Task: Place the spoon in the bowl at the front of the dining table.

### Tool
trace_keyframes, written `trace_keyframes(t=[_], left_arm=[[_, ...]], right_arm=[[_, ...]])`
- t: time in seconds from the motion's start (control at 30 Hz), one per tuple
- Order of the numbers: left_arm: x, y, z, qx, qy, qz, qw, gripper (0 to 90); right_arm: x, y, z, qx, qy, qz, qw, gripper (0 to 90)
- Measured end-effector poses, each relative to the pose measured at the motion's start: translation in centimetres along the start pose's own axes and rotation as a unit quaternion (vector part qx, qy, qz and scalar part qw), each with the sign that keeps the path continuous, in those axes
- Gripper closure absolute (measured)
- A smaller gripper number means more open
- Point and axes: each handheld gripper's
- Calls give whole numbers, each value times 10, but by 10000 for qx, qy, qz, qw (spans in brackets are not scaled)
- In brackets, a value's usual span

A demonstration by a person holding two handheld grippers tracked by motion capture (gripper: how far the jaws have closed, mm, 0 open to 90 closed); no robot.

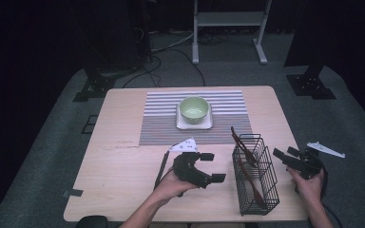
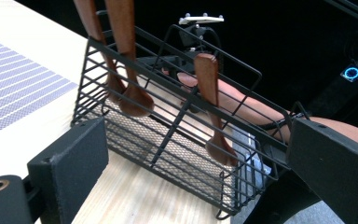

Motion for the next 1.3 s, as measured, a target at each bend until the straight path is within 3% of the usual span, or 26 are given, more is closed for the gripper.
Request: trace_keyframes(t=[0.3, 0.63, 1.3], left_arm=[[7, -8, 7, -22, -125, -137, 9998, 55], [14, -22, 12, 17, -123, -336, 9994, 72], [28, -36, 15, 52, -67, -479, 9988, 164]], right_arm=[[0, 0, 0, -8, 1, -3, 10000, 147], [0, -1, 0, 14, 16, -14, 10000, 147], [1, -1, 0, 30, 10, -8, 10000, 147]])
Point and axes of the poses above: each handheld gripper's, and its own axes: y roughly backward along the jaws, x roughly out of its top, z roughly to its right, and after that the axes turned 1 degree about -x, right-handed
